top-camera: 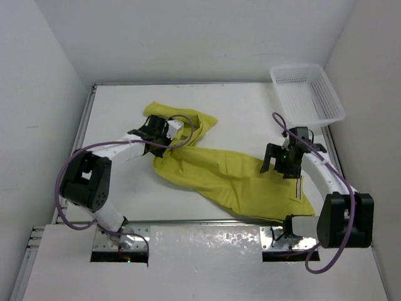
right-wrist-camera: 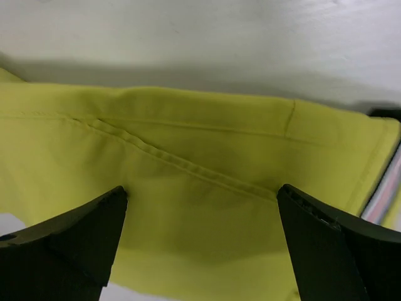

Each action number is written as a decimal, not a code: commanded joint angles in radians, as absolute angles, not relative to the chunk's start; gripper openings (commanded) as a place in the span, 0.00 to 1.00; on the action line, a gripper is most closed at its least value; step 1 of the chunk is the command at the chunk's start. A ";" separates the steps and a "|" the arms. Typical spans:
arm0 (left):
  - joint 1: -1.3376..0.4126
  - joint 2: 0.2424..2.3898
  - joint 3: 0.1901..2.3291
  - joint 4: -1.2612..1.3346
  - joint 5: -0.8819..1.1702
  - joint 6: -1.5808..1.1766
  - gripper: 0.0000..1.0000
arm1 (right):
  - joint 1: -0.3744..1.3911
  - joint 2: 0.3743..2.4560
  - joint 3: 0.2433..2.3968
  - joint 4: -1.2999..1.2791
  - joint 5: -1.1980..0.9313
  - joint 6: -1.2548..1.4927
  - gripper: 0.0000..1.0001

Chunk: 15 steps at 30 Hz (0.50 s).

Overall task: Fold and stack the trousers
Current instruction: Flatten the trousers out

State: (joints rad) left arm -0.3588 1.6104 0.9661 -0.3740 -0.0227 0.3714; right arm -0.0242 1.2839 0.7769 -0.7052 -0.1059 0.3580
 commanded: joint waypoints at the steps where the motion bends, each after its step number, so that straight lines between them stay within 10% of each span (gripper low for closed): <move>1: -0.357 1.569 0.963 -0.356 -0.083 0.354 0.00 | -0.034 1.235 0.673 -0.524 -0.293 0.408 0.99; 4: -0.325 1.542 0.956 -0.357 -0.129 0.348 0.00 | -0.014 1.285 0.563 -0.379 -0.267 0.468 0.95; 10: -0.080 1.465 1.008 -0.391 -0.112 0.316 0.00 | 0.164 1.523 0.798 -0.410 -0.213 0.390 0.00; 15: 0.078 1.459 1.190 -0.434 0.068 0.252 0.00 | 0.170 1.688 1.137 -0.386 -0.247 0.374 0.00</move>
